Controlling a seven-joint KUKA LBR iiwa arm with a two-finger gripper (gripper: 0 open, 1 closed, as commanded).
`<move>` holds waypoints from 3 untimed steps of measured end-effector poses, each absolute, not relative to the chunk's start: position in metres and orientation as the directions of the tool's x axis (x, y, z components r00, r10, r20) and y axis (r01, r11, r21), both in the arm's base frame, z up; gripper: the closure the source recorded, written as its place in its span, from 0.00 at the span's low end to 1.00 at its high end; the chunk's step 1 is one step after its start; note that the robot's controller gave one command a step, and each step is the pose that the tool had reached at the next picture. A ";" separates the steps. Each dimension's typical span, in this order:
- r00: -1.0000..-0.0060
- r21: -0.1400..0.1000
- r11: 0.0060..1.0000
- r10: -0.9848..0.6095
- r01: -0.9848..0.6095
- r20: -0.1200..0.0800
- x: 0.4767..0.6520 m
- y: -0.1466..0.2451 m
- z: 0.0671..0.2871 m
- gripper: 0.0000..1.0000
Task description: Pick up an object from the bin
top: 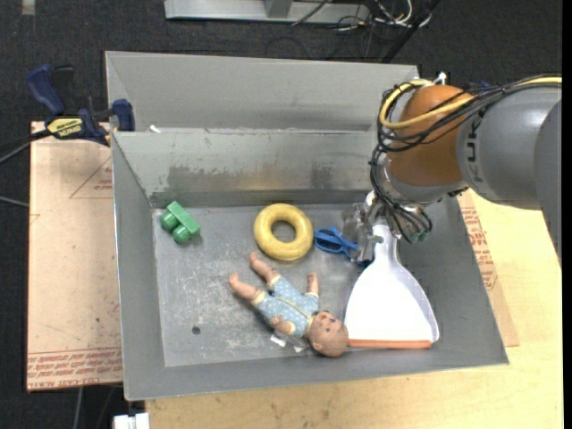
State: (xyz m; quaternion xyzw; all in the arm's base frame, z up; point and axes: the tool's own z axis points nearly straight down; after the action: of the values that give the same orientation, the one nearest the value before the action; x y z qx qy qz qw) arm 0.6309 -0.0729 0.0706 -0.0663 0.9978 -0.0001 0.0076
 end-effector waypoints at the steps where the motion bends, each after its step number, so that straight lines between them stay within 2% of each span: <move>1: -0.991 -0.001 0.991 -0.133 -0.133 -0.015 0.631 -0.073 0.071 1.00; 2: -0.987 -0.002 0.987 -0.158 -0.158 -0.016 0.630 -0.072 0.077 1.00; 3: -0.964 0.000 0.965 -0.264 -0.264 -0.009 0.624 -0.075 0.117 1.00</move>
Offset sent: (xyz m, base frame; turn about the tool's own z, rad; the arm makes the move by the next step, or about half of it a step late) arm -0.0025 0.0021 0.0181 -0.0639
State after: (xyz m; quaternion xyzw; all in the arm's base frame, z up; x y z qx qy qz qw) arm 0.6235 -0.0752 0.1167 -0.1332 0.9911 0.0008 0.0042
